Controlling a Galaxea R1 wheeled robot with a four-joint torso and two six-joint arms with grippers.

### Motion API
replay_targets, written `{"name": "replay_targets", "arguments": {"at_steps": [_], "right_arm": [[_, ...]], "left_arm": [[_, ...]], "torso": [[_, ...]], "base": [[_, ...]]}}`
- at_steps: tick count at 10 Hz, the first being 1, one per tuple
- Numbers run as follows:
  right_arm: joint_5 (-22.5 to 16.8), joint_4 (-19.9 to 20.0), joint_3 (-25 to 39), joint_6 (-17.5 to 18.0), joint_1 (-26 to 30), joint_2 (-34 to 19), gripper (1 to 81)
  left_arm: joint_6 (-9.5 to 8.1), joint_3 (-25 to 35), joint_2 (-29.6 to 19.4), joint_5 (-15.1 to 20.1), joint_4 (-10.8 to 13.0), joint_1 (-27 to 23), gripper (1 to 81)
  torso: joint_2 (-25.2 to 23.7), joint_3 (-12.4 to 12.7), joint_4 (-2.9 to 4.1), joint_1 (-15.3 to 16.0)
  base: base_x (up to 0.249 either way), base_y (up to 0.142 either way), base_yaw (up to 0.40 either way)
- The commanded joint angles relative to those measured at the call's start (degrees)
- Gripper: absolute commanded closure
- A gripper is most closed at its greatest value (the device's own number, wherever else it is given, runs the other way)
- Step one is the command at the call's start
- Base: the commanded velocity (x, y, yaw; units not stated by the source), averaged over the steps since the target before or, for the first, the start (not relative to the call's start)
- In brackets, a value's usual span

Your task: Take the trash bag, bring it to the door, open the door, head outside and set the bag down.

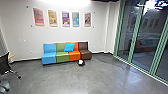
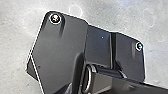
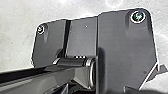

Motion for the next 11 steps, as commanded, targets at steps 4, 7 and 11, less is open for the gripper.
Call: {"name": "replay_targets", "arguments": {"at_steps": [4, 7, 11], "right_arm": [[-2.88, -0.65, 0.37, -0.27, 3.39, 0.21, 1.0], [-2.96, -0.48, 0.63, -0.18, 3.65, 0.21, 1.0], [-3.06, -0.39, 0.54, -0.09, 3.74, 0.31, 1.0]], "left_arm": [[-0.18, 0.37, 0.24, 2.86, -0.14, -3.21, 1.0], [-0.27, 0.37, 0.16, 2.86, -0.23, -3.21, 1.0], [-0.27, 0.37, 0.24, 2.86, -0.14, -3.21, 1.0]], "torso": [[0.0, 0.0, 0.0, -0.02], [0.0, 0.0, 0.0, 0.0], [0.0, 0.0, 0.0, 0.0]], "base": [[0.143, 0.0, 0.0], [0.144, 0.0, 0.0], [0.144, 0.0, 0.0]]}}
